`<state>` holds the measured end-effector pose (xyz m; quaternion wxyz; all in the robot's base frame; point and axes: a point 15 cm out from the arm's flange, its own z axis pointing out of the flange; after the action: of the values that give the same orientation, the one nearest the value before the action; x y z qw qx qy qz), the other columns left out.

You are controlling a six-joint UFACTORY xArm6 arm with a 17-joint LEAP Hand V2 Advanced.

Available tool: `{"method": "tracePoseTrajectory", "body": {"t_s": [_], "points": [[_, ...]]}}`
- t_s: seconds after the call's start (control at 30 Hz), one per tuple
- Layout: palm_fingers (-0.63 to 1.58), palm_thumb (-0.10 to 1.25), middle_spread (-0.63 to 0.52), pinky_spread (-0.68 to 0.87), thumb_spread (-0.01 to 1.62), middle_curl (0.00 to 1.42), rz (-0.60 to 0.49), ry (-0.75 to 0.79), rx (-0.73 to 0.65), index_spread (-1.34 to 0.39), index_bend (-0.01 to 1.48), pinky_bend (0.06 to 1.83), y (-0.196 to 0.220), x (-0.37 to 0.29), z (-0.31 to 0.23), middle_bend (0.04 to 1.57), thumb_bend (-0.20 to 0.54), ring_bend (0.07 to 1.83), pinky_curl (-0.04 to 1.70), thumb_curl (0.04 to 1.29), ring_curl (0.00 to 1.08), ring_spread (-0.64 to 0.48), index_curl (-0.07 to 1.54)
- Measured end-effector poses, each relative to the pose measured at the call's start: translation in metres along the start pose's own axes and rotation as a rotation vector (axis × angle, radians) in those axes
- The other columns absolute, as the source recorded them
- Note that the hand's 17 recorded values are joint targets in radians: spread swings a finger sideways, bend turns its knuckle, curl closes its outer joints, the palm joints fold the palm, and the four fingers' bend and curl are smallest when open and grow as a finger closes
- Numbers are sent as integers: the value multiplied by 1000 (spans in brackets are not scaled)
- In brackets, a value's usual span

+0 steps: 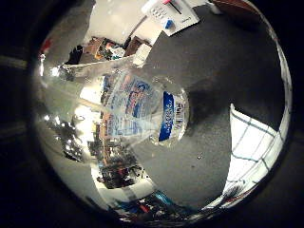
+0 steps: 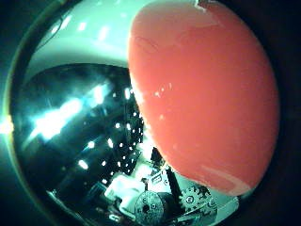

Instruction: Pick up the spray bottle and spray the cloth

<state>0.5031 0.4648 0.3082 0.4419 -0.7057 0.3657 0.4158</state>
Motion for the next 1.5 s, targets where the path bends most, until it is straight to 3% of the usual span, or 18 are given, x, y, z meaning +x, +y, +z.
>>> {"method": "tracePoseTrajectory", "body": {"t_s": [0.37,0.5,0.57,0.7,0.8,0.93,1.33,1.5], "points": [[980,801,-119,-374,1143,706,-9,65,-81,-252,719,877,18,19,-14,1103,-18,1189,1037,494,722,-211,716],[518,776,-118,-424,1132,671,-2,56,-136,-297,392,816,32,18,-13,952,-24,1168,979,475,678,-195,667],[178,739,-104,-321,1132,614,3,65,-183,-320,374,693,44,20,-14,799,-30,1020,957,450,622,-160,626],[-20,688,-35,38,1111,486,9,92,-239,-331,330,535,57,25,-18,561,-28,718,831,406,472,-34,524],[-37,662,22,231,1096,411,-4,131,-272,-317,242,443,64,31,-23,417,-28,547,706,375,381,45,456],[-27,617,93,349,1074,347,-22,154,-282,-283,157,370,64,26,-33,266,-28,385,569,337,305,124,382],[15,597,143,381,1061,313,-101,200,-240,-256,161,374,52,-19,-96,188,-25,304,414,303,265,155,289],[19,579,155,375,1066,307,-112,213,-271,-248,164,366,68,-41,-117,187,-25,290,380,292,262,163,288]]}}
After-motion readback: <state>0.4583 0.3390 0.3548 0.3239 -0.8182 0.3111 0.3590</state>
